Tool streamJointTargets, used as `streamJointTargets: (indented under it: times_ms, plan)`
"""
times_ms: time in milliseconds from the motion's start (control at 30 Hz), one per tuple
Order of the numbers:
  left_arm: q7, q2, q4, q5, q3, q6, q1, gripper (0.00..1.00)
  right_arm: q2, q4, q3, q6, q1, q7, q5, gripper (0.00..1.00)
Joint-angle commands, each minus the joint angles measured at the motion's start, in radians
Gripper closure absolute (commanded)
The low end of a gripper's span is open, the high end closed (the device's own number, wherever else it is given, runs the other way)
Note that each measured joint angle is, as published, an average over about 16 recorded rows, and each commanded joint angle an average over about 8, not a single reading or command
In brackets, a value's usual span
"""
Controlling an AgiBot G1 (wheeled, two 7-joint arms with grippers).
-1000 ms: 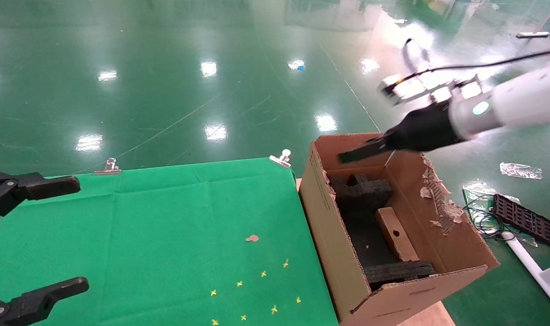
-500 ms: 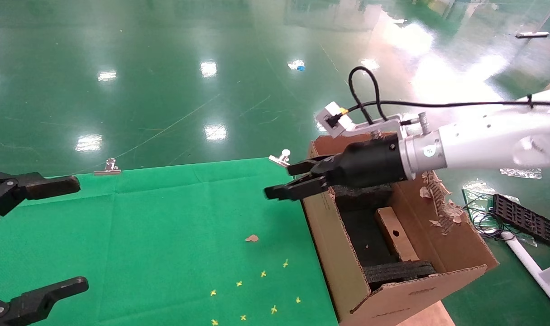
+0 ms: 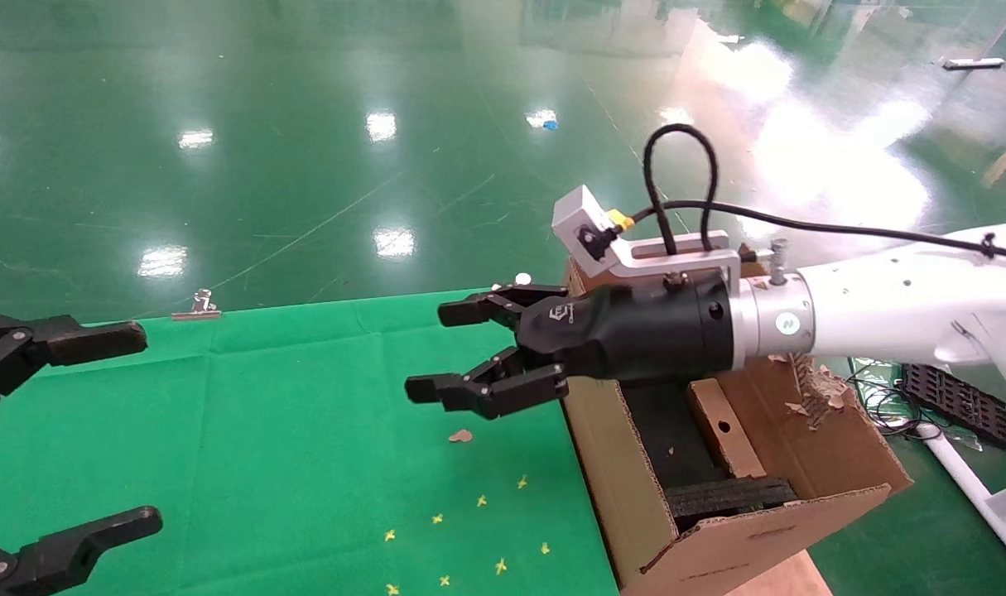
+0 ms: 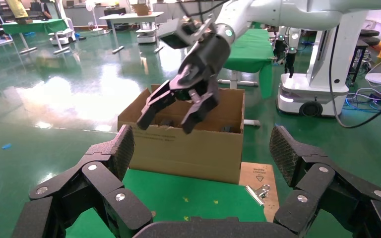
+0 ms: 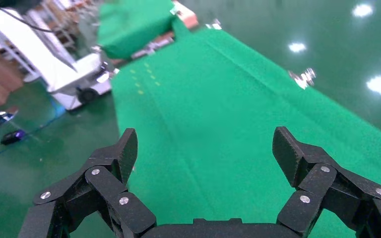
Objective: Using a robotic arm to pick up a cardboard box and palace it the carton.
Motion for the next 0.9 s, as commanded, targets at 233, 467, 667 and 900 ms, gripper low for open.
streamJointTargets:
  times_ms: [233, 467, 667, 900]
  plan:
    - [0.0, 0.0, 0.0, 0.0, 0.0, 0.0, 0.0, 0.0, 0.032, 0.167, 0.226, -0.03, -0.152, -0.06, 0.018, 0.0]
    - [0.0, 0.0, 0.0, 0.0, 0.0, 0.0, 0.0, 0.0, 0.06, 0.315, 0.426, -0.057, -0.287, -0.113, 0.034, 0.0]
    - [0.0, 0.0, 0.0, -0.001, 0.001, 0.0, 0.0, 0.0, 0.079, 0.414, 0.561, -0.075, -0.378, -0.147, 0.045, 0.0]
    - [0.0, 0.0, 0.0, -0.001, 0.001, -0.001, 0.0, 0.0, 0.084, 0.437, 0.594, -0.08, -0.4, -0.152, 0.049, 0.0]
